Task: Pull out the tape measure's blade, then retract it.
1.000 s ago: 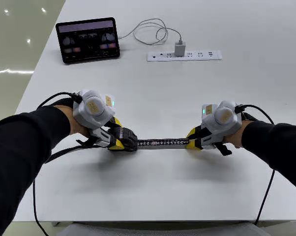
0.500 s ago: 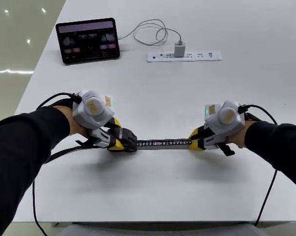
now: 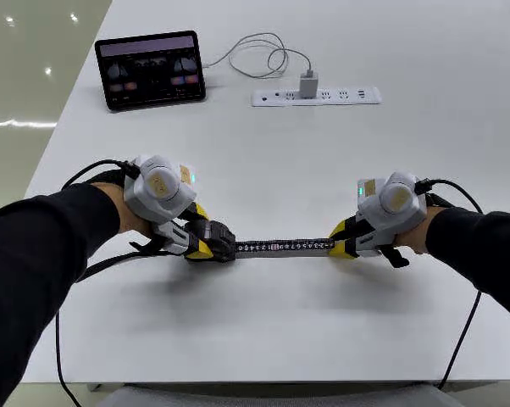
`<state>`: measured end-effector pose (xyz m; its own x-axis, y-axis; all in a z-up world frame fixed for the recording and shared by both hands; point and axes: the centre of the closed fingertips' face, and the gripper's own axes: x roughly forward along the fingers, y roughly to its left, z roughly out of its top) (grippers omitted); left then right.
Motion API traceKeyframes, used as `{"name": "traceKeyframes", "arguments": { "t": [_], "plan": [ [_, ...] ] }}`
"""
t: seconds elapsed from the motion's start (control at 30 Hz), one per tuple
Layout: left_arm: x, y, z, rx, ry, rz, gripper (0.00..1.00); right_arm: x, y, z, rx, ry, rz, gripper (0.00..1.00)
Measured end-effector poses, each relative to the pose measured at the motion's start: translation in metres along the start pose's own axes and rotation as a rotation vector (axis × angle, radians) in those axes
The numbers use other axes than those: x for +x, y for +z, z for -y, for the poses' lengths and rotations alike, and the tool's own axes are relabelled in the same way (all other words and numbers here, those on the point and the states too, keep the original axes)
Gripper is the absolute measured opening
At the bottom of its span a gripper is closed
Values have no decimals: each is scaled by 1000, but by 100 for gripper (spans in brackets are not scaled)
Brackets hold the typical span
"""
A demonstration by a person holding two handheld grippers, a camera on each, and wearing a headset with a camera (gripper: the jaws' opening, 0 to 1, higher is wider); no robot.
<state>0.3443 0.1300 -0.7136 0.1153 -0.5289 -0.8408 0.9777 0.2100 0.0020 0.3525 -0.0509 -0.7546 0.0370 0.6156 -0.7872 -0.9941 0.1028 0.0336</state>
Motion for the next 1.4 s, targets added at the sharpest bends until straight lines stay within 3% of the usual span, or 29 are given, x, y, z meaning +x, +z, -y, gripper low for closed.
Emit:
{"name": "traceKeyframes", "arguments": {
  "t": [1.4],
  "plan": [
    [0, 0, 1, -10, 2, 5, 31, -19, -28, 6, 8, -16, -41, 8]
  ]
}}
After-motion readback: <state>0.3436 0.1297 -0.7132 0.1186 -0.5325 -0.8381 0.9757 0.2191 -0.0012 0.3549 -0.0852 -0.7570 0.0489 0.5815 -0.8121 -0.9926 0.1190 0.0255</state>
